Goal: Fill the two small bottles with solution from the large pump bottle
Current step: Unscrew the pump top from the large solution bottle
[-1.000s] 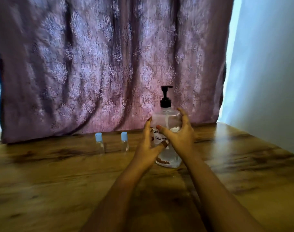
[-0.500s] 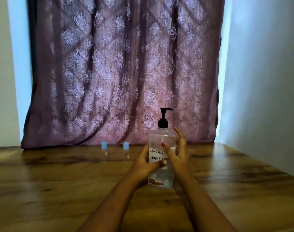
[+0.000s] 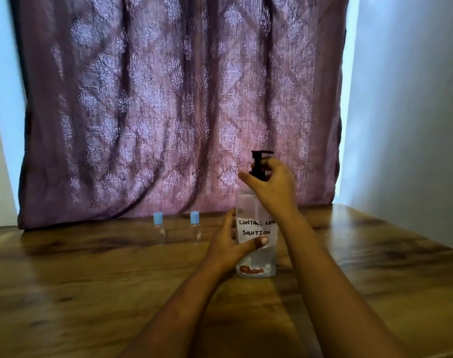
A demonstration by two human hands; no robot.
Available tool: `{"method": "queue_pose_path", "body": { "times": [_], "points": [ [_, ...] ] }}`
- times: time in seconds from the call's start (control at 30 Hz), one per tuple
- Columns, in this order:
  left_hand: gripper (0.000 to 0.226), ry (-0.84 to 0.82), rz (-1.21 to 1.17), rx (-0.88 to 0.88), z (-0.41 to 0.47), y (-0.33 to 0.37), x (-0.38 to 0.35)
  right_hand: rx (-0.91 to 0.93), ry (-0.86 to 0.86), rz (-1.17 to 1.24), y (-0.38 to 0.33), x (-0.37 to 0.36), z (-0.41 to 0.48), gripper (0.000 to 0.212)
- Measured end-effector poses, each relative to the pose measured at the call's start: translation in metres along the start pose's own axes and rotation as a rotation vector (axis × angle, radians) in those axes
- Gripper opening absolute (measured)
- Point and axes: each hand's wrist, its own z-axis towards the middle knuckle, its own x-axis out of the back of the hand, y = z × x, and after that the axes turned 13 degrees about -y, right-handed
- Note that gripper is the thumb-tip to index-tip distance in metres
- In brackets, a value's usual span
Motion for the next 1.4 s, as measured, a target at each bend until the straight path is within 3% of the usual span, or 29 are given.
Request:
{"method": "queue_pose_path", "body": {
  "times": [0.27,0.53,0.8,1.0,1.2,1.3,1.4],
  "points": [
    [0.062,-0.019,0.020,-0.045,-0.002,-0.002,-0.004,0.019,0.149,0.283,0.011,-0.012,-0.017,0.037],
    [0.066,-0.023,-0.006,-0.042,0.001,-0.002,-0.005,-0.010,0.107,0.381,0.010,-0.006,-0.017,0.032],
    [0.061,-0.053,-0.064,-0.026,0.001,-0.003,-0.006,0.008,-0.073,0.547,0.012,0.004,-0.018,0.028],
    [0.062,-0.062,-0.051,-0.038,0.001,-0.002,-0.006,0.020,0.065,0.329,0.016,-0.002,-0.016,0.040],
    [0.064,-0.055,-0.053,-0.041,0.000,-0.002,-0.007,0.030,-0.015,0.442,0.018,0.001,-0.017,0.008],
    [0.066,-0.056,-0.052,-0.042,0.000,-0.002,-0.007,0.065,-0.011,0.457,0.017,-0.001,-0.019,0.017],
    [0.063,-0.060,-0.063,-0.045,0.000,-0.003,-0.007,0.102,0.044,0.302,0.016,-0.006,-0.020,0.032]
  ]
}}
